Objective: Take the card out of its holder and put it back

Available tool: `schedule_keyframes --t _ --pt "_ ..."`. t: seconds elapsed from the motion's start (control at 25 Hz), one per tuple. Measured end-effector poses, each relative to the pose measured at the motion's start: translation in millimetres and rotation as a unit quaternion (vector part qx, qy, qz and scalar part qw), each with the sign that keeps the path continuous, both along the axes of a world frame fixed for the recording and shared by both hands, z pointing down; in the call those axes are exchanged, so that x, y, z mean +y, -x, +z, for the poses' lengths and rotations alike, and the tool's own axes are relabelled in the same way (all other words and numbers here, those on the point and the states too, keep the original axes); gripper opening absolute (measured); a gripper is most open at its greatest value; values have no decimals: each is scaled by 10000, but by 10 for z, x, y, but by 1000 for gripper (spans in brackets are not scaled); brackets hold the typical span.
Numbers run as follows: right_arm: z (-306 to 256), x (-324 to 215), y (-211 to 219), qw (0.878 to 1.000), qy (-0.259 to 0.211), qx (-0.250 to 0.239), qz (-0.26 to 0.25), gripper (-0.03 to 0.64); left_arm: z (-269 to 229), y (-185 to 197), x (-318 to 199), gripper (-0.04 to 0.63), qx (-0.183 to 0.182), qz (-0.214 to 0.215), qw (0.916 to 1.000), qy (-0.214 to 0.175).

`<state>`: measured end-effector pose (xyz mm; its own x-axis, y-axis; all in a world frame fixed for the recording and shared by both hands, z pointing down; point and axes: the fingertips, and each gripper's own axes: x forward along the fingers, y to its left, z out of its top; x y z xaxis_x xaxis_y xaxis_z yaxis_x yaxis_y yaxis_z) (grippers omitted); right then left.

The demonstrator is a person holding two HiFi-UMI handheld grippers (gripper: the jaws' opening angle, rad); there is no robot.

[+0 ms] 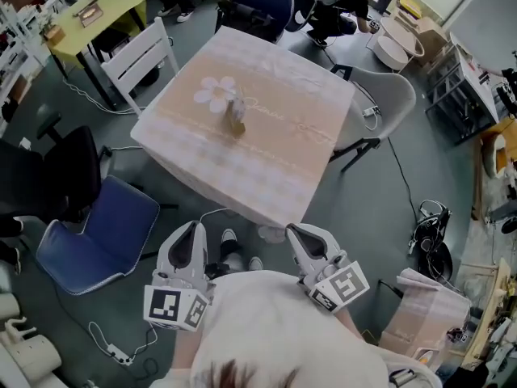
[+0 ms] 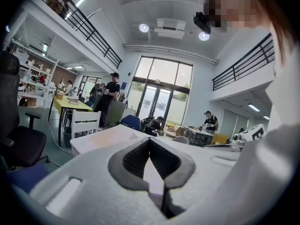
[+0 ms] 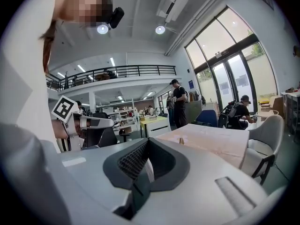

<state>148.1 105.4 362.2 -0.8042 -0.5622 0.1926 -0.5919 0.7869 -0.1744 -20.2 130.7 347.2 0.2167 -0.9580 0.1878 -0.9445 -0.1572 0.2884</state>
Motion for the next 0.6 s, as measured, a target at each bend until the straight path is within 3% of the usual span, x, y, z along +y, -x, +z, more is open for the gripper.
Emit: schedule_keyframes --t 0.6 --pt "-12 -627 714 9994 11 7 335 -3 -21 693 -689 0 -30 373 9993 -66"
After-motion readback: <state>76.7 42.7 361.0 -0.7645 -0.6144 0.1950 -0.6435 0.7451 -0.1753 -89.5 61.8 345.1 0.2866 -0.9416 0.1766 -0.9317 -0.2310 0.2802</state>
